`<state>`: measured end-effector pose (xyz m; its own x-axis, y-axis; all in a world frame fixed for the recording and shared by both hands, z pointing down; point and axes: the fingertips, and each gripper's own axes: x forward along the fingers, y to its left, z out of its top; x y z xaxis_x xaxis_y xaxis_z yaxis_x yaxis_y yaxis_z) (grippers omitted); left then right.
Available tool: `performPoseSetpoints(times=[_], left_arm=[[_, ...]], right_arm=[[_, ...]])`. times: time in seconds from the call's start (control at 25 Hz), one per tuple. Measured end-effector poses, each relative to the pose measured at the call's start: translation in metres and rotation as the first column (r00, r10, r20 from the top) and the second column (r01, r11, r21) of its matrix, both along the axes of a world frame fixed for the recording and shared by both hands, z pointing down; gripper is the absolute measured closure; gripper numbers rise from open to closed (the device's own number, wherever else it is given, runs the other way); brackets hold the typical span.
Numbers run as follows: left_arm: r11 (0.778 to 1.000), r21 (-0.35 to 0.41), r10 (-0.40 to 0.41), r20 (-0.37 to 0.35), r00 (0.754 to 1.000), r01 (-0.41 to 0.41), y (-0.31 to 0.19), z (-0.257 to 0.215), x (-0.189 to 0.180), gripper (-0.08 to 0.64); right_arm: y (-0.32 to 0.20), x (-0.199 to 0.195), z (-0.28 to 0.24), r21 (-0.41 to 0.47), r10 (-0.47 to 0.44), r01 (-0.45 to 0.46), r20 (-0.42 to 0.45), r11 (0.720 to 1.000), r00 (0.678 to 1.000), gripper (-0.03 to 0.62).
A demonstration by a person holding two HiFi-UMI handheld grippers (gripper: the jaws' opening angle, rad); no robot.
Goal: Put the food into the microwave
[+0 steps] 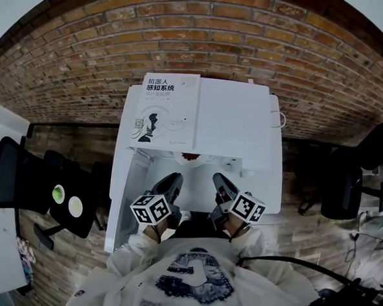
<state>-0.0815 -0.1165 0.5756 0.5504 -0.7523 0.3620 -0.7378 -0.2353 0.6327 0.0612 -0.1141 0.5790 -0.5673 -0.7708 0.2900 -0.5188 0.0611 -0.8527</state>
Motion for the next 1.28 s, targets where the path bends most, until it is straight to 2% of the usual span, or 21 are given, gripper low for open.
performPoseSetpoints(times=[0.12,0.24,0.4,0.56,0.76,0.84,0.92,1.28], left_arm=[[0.990,0.122,0.052,0.144,0.988,-0.069,0.007,-0.030,0.006,0.522],[0.965,0.224,0.077,0.249,0.965,-0.135,0.014,-0.060,0.011,0.540],[0.933,0.314,0.058,0.354,0.934,-0.177,0.018,-0.099,0.012,0.552],[0.904,0.396,-0.010,0.398,0.917,-0.162,0.022,-0.139,0.006,0.554],[0.852,0.497,-0.091,0.449,0.889,-0.164,0.023,-0.187,0.004,0.554],[0.840,0.518,-0.113,0.457,0.882,-0.160,0.021,-0.195,0.004,0.554],[0.842,0.517,-0.120,0.459,0.880,-0.154,0.019,-0.195,0.005,0.554],[0.849,0.505,-0.111,0.459,0.882,-0.156,0.020,-0.190,0.009,0.554]], right_arm=[[0.007,0.006,-0.026,0.093,-0.027,0.036,-0.098,0.995,0.995,0.552],[0.013,0.012,-0.054,0.189,-0.032,0.076,-0.225,0.979,0.974,0.565],[0.018,0.024,-0.097,0.321,0.034,0.110,-0.412,0.941,0.911,0.575],[0.027,0.030,-0.139,0.416,0.103,0.147,-0.521,0.897,0.847,0.578],[0.035,0.032,-0.179,0.481,0.152,0.188,-0.582,0.856,0.799,0.578],[0.036,0.032,-0.188,0.499,0.174,0.190,-0.594,0.845,0.786,0.578],[0.035,0.030,-0.190,0.503,0.182,0.191,-0.600,0.843,0.779,0.578],[0.034,0.031,-0.185,0.493,0.176,0.174,-0.584,0.852,0.793,0.578]])
